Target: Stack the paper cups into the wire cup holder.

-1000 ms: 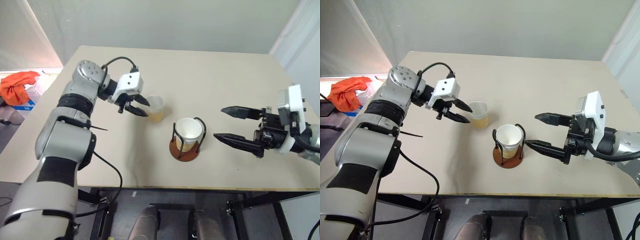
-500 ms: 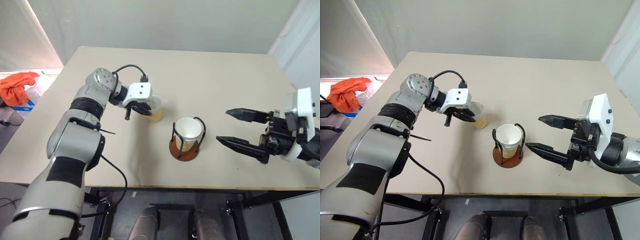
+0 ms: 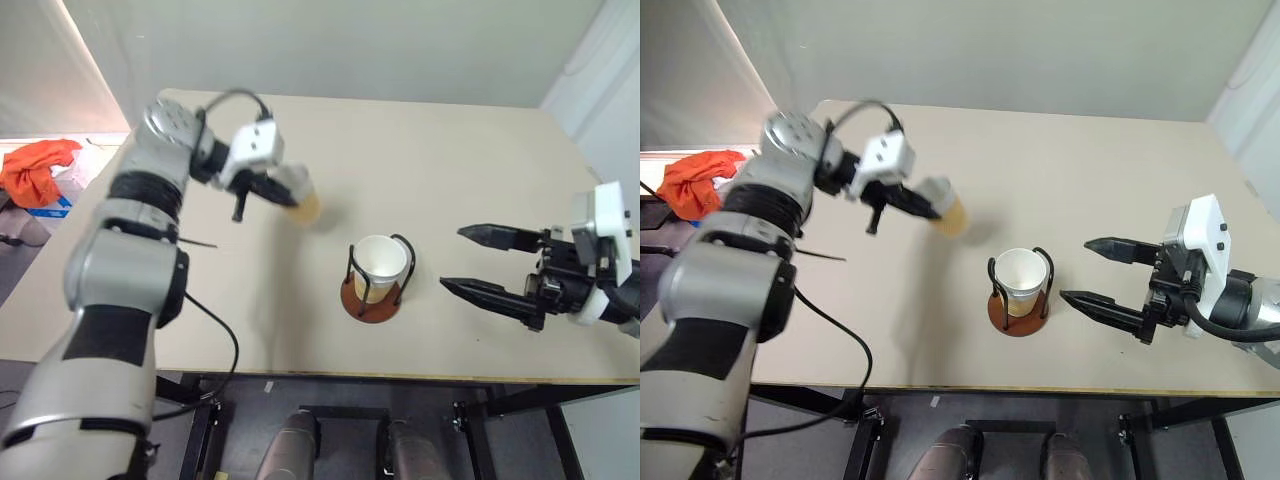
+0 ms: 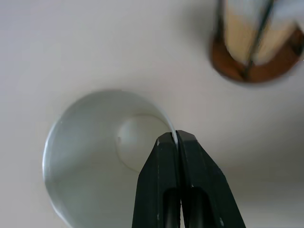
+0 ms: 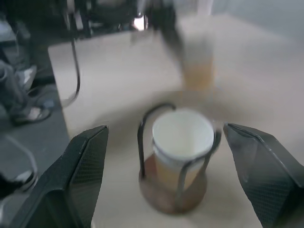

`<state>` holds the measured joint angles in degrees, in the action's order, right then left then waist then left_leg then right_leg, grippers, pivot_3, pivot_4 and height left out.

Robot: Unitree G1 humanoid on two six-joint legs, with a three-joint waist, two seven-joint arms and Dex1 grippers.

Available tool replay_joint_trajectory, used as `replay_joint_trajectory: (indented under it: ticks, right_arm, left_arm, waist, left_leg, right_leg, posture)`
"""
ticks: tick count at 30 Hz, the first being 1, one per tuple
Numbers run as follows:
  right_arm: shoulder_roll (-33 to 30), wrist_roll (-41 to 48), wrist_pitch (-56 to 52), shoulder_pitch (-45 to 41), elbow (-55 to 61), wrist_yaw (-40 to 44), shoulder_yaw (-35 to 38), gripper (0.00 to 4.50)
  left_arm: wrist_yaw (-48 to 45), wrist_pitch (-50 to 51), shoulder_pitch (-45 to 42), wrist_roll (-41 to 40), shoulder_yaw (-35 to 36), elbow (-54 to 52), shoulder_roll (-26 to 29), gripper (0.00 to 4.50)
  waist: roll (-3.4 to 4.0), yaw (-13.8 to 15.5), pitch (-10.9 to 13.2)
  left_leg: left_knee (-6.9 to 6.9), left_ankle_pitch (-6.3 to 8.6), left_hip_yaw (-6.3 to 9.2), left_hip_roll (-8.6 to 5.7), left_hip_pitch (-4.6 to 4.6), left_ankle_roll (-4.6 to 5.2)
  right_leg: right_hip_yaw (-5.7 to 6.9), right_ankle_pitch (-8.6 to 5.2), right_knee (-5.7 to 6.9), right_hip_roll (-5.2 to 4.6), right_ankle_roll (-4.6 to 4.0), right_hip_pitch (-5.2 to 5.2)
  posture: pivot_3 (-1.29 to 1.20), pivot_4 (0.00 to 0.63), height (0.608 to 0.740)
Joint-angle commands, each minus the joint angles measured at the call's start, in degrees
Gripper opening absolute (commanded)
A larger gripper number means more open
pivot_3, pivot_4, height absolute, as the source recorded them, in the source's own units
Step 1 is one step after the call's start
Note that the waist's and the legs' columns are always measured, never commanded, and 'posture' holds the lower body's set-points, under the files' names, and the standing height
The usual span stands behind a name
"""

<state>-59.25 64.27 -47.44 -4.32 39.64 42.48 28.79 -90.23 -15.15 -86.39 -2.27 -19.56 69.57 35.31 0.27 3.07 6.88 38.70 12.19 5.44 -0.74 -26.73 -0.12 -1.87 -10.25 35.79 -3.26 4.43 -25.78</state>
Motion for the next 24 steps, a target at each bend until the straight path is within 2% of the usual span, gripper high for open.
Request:
replay_joint_trajectory:
  ticks: [1, 3, 5, 10, 16, 24]
  right_arm:
    - [-1.56, -2.91, 2.2, 1.84, -1.41, 4.35, 5.14, 4.09]
    - [-1.88, -4.22, 2.61, 2.6, -2.07, 5.35, 6.24, 4.09]
    - [-1.78, -4.82, 2.8, 3.01, -2.09, 5.63, 6.82, 4.09]
    - [-0.7, -4.76, 2.6, 4.36, -0.18, 4.12, 7.91, 4.09]
    - [-0.26, -4.06, 1.54, 6.91, 1.88, 2.29, 11.53, 4.09]
    - [0.3, -2.44, 0.55, 10.02, 4.29, 0.34, 14.85, 4.09]
  left_arm:
    - [-2.27, 5.14, -1.83, -20.96, -10.32, -18.02, 4.11, 0.01]
    - [-2.27, 7.06, -1.64, -31.17, -16.27, -27.91, 7.56, 0.01]
    - [-2.27, 6.2, -1.9, -36.85, -21.1, -33.59, 9.88, 0.01]
    - [-2.27, -0.57, -2.81, -41.89, -33.97, -43.75, 12.97, 0.01]
    - [-2.27, -7.88, -4.31, -39.67, -40.53, -39.75, 8.31, 0.01]
    - [-2.27, -11.25, -5.39, -39.46, -44.13, -36.72, 6.97, 0.01]
  waist:
    - [0.03, 0.13, -0.01]
    - [0.03, 0.07, -0.03]
    - [0.09, 0.01, -0.07]
    - [0.18, -0.07, -0.05]
    - [0.2, 0.05, -0.01]
    - [0.21, -0.17, 0.0]
  left_leg:
    - [0.03, 0.01, 0.09, 0.02, -0.04, -0.03]
    - [0.06, 0.1, -0.05, -0.06, -0.06, -0.04]
    - [0.15, 0.24, -0.09, -0.05, -0.05, -0.06]
    - [0.38, 0.41, -0.23, 0.2, 0.11, -0.08]
    - [0.47, 0.72, -0.24, 0.26, 0.4, 0.5]
    - [0.44, 0.69, -0.31, 0.29, 0.6, 0.48]
  right_leg:
    - [-0.08, 0.04, 0.01, -0.13, 0.06, -0.01]
    - [-0.01, 0.09, 0.06, -0.1, 0.13, -0.04]
    - [-0.04, 0.08, 0.08, -0.04, 0.15, -0.02]
    - [-0.04, 0.06, 0.11, -0.07, 0.17, 0.12]
    - [-0.04, 0.02, 0.06, -0.1, 0.1, 0.42]
    - [-0.04, -0.17, 0.09, -0.05, -0.31, 0.58]
  posture:
    - [0.0, 0.15, 0.74]
    - [0.0, 0.15, 0.74]
    - [0.0, 0.15, 0.74]
    - [0.0, 0.15, 0.74]
    - [0.0, 0.15, 0.74]
    - [0.0, 0.15, 0.74]
